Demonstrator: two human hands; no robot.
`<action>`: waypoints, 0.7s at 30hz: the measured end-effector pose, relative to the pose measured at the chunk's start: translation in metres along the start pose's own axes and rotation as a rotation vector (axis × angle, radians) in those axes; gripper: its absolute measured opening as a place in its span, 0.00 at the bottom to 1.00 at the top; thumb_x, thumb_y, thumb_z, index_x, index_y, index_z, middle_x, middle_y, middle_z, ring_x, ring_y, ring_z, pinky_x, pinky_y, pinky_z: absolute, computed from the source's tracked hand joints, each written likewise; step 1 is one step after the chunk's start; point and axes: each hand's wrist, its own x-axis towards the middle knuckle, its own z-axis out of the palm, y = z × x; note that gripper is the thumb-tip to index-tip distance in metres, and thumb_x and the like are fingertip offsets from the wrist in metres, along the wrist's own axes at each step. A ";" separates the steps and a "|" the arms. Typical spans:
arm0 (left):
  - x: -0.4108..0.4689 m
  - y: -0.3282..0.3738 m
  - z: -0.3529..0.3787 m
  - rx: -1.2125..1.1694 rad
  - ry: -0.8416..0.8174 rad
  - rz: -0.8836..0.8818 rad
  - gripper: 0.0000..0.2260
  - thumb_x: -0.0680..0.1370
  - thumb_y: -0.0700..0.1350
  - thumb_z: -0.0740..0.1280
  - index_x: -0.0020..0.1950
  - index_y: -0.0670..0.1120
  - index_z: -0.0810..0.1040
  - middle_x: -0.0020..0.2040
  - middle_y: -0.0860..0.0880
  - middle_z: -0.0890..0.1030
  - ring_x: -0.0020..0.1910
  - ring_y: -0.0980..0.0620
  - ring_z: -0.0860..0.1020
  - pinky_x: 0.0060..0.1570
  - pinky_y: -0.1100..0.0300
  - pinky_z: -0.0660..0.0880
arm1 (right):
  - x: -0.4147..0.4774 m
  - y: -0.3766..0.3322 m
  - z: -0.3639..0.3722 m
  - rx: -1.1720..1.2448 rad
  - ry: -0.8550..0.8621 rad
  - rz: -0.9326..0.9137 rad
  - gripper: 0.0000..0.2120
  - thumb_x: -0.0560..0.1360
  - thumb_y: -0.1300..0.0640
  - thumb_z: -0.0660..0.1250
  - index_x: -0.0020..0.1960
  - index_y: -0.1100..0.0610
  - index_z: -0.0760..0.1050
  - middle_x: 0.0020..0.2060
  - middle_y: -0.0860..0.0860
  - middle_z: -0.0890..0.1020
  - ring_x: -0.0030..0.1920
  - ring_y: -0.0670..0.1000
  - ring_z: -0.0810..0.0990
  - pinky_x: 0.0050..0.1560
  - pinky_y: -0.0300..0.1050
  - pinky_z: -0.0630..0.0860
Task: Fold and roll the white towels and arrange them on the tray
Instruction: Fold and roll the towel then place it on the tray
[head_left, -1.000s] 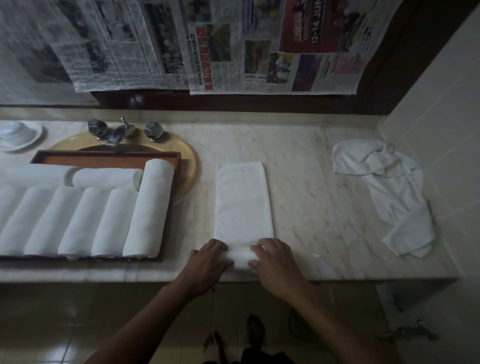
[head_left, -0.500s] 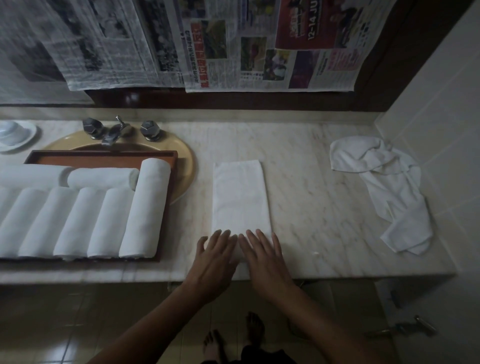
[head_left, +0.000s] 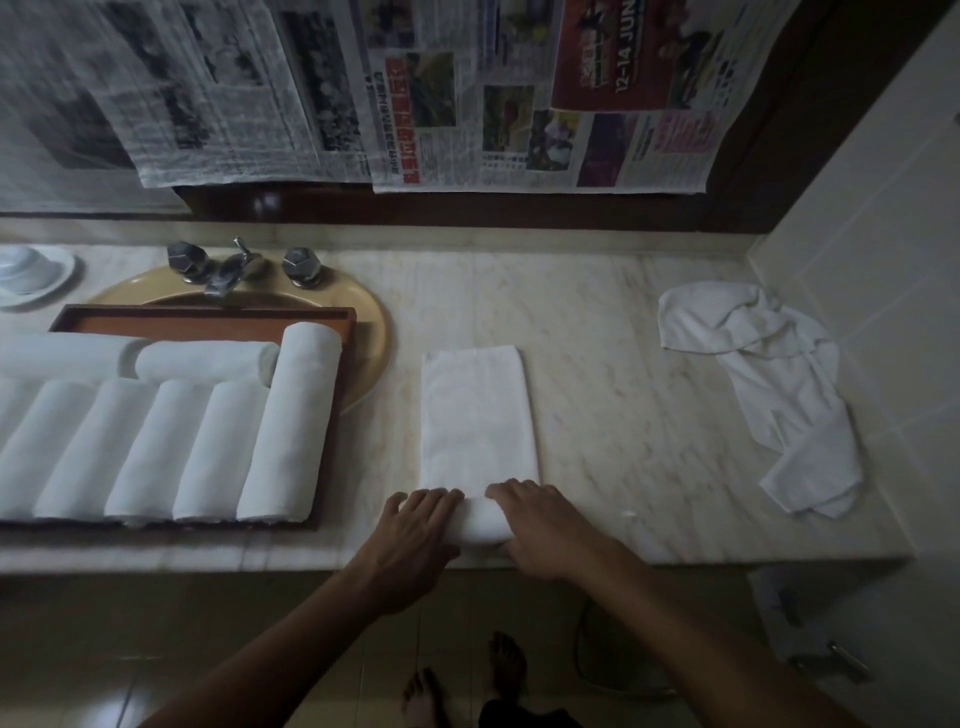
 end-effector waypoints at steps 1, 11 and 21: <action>-0.007 0.001 0.001 -0.026 0.006 0.013 0.27 0.80 0.60 0.61 0.75 0.50 0.63 0.72 0.50 0.72 0.69 0.50 0.73 0.68 0.48 0.71 | -0.006 0.000 0.001 0.046 -0.019 0.020 0.31 0.78 0.49 0.71 0.75 0.50 0.62 0.70 0.50 0.71 0.65 0.54 0.71 0.66 0.50 0.68; -0.011 0.001 -0.014 -0.258 -0.019 -0.041 0.18 0.81 0.60 0.60 0.69 0.56 0.69 0.63 0.58 0.69 0.54 0.57 0.70 0.53 0.57 0.69 | -0.011 0.009 0.003 0.177 -0.090 0.133 0.25 0.81 0.38 0.60 0.75 0.48 0.67 0.70 0.48 0.67 0.69 0.51 0.64 0.70 0.50 0.64; 0.020 -0.009 -0.034 -0.268 -0.233 -0.196 0.36 0.71 0.70 0.49 0.72 0.53 0.72 0.66 0.53 0.72 0.62 0.50 0.69 0.60 0.50 0.67 | -0.038 -0.039 0.050 -0.053 0.400 0.089 0.31 0.72 0.60 0.65 0.76 0.56 0.69 0.74 0.57 0.71 0.74 0.62 0.69 0.74 0.65 0.61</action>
